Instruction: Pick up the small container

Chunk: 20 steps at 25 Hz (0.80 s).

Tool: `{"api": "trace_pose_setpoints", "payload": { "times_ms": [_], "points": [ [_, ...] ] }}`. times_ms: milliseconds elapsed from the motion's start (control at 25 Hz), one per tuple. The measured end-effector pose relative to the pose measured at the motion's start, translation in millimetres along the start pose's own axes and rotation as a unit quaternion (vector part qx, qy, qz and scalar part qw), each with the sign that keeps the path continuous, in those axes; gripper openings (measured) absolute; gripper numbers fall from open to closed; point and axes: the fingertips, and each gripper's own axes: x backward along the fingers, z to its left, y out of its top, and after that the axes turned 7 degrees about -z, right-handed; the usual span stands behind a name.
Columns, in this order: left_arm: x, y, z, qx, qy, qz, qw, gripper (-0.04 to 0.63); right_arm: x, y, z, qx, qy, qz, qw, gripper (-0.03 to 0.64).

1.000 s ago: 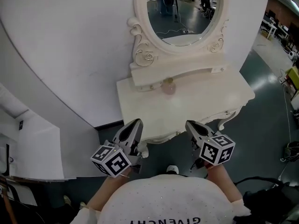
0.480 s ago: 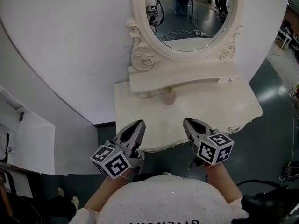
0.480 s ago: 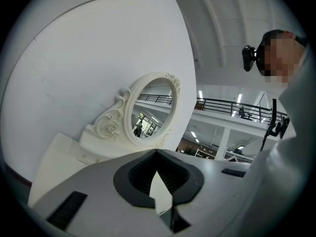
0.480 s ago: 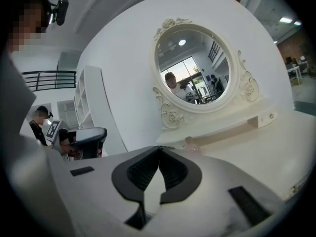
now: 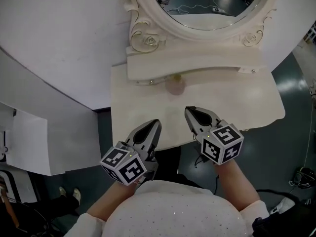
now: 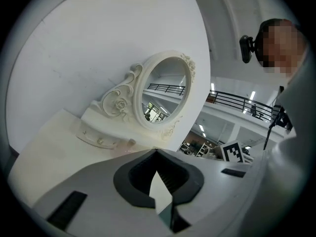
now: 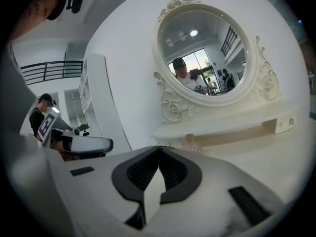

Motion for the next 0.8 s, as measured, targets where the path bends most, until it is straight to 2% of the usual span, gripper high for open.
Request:
{"api": "trace_pose_setpoints", "payload": {
  "times_ms": [320, 520, 800],
  "points": [
    [-61.2, -14.3, 21.2, -0.014, -0.033, 0.043, 0.9984, 0.000, -43.8, -12.0, -37.2, -0.013, -0.013, 0.015, 1.000, 0.002],
    [-105.1, -10.2, 40.1, -0.013, -0.052, 0.038, 0.9978, 0.000, -74.3, -16.7, -68.5, -0.019, -0.023, 0.025, 0.999, 0.002],
    [-148.1, -13.4, 74.7, 0.002, -0.032, 0.054, 0.9980, 0.000, -101.8, -25.3, -108.2, -0.022, -0.048, 0.039, 0.998, 0.002]
  ]
}}
